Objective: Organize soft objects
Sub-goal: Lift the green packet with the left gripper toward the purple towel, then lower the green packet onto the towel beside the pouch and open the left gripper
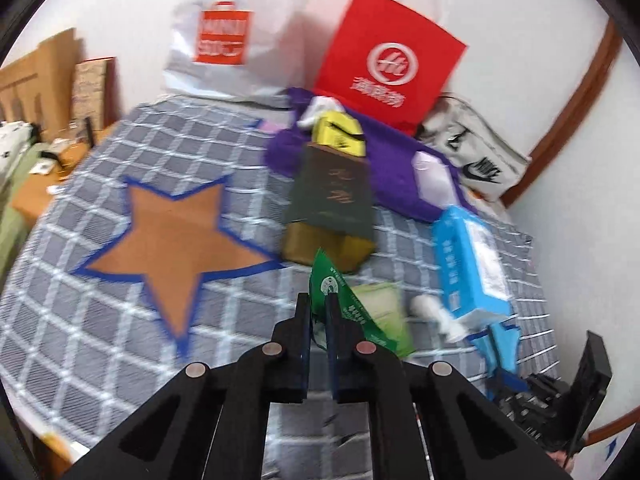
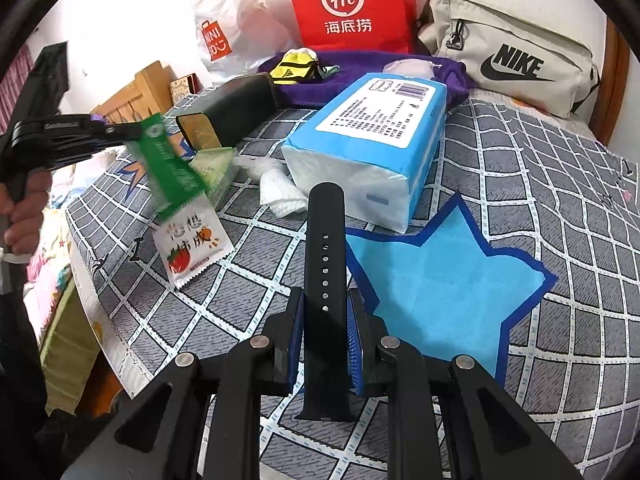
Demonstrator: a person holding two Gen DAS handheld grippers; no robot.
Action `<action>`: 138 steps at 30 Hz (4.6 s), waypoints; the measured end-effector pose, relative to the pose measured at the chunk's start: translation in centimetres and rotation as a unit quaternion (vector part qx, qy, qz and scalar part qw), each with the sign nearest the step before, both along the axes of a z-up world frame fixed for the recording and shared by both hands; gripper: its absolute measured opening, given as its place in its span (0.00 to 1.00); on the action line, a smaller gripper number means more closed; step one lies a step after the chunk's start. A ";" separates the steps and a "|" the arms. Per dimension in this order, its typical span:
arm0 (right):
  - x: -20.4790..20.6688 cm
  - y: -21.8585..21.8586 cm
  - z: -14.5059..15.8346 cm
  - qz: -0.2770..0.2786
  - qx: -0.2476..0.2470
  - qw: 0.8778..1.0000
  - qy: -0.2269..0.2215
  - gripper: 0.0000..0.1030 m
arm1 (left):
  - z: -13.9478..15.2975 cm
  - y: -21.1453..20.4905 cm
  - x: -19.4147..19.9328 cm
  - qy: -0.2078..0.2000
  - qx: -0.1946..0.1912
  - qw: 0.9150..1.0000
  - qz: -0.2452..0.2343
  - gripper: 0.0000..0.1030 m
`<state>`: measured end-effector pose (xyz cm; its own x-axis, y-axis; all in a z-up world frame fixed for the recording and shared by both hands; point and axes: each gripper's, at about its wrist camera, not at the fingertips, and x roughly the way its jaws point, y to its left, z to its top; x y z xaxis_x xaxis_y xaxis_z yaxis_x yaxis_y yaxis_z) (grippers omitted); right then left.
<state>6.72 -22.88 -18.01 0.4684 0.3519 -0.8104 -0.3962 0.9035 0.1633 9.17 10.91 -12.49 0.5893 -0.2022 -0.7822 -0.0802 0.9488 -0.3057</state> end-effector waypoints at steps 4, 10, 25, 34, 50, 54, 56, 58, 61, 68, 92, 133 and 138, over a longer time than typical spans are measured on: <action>-0.4 0.1 -0.1 0.003 -0.002 1.000 0.001 0.20 | -1.8 2.2 0.0 0.036 0.028 0.998 0.030 0.07; -0.5 0.2 -0.2 0.003 -0.005 1.000 0.004 0.20 | -4.6 2.4 1.8 0.060 0.043 0.996 0.054 0.09; -0.6 0.2 0.3 0.018 0.011 1.000 -0.006 0.20 | -6.7 -0.3 0.4 0.130 0.001 0.985 0.113 0.59; -0.9 -1.2 0.0 0.004 0.015 1.000 -0.005 0.20 | -6.9 -2.6 2.8 0.116 0.036 0.983 0.138 0.65; -0.2 0.5 -1.1 -0.002 -0.032 0.999 -0.003 0.20 | -6.2 -2.0 1.6 0.079 0.060 0.991 0.094 0.24; -0.6 0.6 -0.1 -0.001 -0.029 1.000 -0.008 0.20 | -4.9 -1.7 0.9 0.069 0.058 0.992 0.092 0.24; -0.7 0.6 0.6 0.001 -0.022 1.000 -0.011 0.20 | -4.2 -1.6 0.6 0.063 0.058 0.992 0.094 0.24; -0.8 0.6 1.4 0.002 -0.020 1.000 -0.018 0.20 | -3.4 -1.3 0.3 0.056 0.052 0.992 0.096 0.24; -0.7 0.5 2.8 0.004 -0.007 1.000 -0.027 0.20 | -2.0 -1.0 0.3 0.042 0.042 0.994 0.094 0.24; 0.7 0.5 6.3 0.000 0.000 0.998 -0.056 0.20 | 1.5 -1.0 1.5 0.003 0.040 0.996 0.083 0.24; 12.7 0.8 12.3 -0.044 0.004 0.995 -0.091 0.20 | 8.2 -3.2 10.2 -0.060 0.054 0.996 0.029 0.24; 31.3 3.5 4.4 0.003 0.003 1.000 -0.011 0.20 | 0.7 -7.6 31.1 0.019 0.052 0.997 -0.047 0.24; 31.7 3.5 3.2 0.009 0.001 1.000 0.005 0.20 | -0.7 -7.8 32.1 0.036 0.065 0.996 -0.045 0.24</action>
